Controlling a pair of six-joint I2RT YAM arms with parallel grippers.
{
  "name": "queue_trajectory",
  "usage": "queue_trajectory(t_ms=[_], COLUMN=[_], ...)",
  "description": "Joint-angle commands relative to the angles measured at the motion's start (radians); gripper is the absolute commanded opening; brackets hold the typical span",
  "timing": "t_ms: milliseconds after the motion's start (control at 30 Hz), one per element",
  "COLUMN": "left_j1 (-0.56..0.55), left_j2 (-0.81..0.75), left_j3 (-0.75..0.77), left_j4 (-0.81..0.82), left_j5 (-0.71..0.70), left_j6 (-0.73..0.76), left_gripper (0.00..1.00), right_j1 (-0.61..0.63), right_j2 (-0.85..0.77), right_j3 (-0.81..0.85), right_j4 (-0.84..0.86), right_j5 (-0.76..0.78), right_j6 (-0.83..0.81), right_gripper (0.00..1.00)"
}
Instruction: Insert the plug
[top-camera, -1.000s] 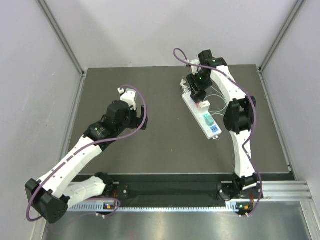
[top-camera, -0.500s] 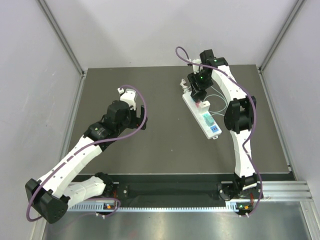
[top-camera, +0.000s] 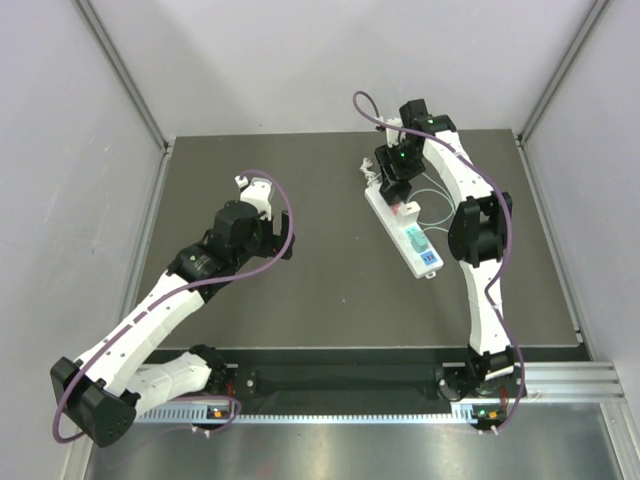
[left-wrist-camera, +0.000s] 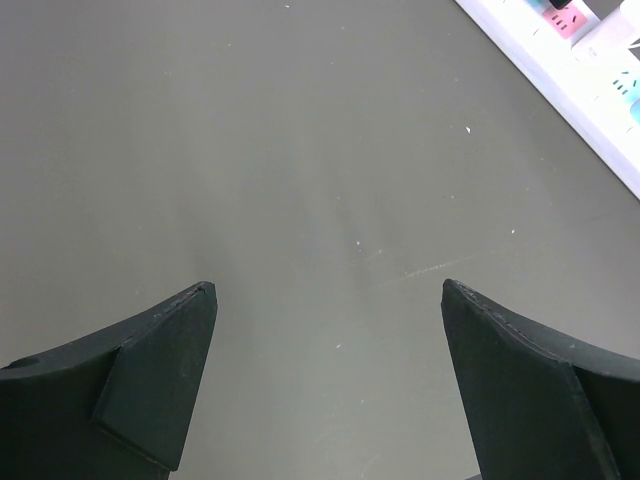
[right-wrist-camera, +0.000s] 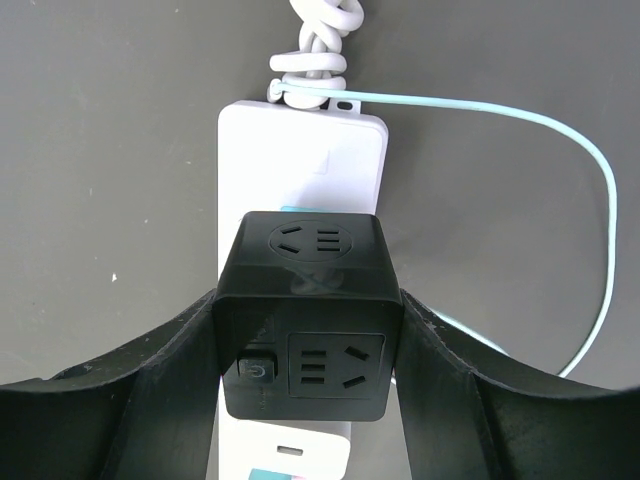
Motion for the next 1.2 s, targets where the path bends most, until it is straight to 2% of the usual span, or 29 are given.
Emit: queue_trajectory(t_ms=[0,467,900,1167], left_j1=[-0.001,-0.001,-0.003,-0.001], left_j2=[-0.02,-0.031,-0.026,-0.039], left_j3=[-0.001,-0.004,-0.004,-0.007], left_j4=[0.048,0.048,0.048,0.046], left_j5=[-0.01,-0.018,-0.017,-0.017], left_j6=[0.008,0.008,0.008,0.01], left_gripper=[0.98,0.98,0.98,0.98], right_j1=[-0.009,-0.006,-0.005,0.005], right_j2=[0.012,0.002,0.007,-0.024], right_j3=[0.039,-0.036,-0.048,-0.056], right_j4=[0.019,0.09,0.027,0.027], right_j5=[-0.022,0.102,0.013,0.019], right_j6=[0.027,0.086,0.096,0.098], right_gripper=[0.0,0.0,0.0,0.0])
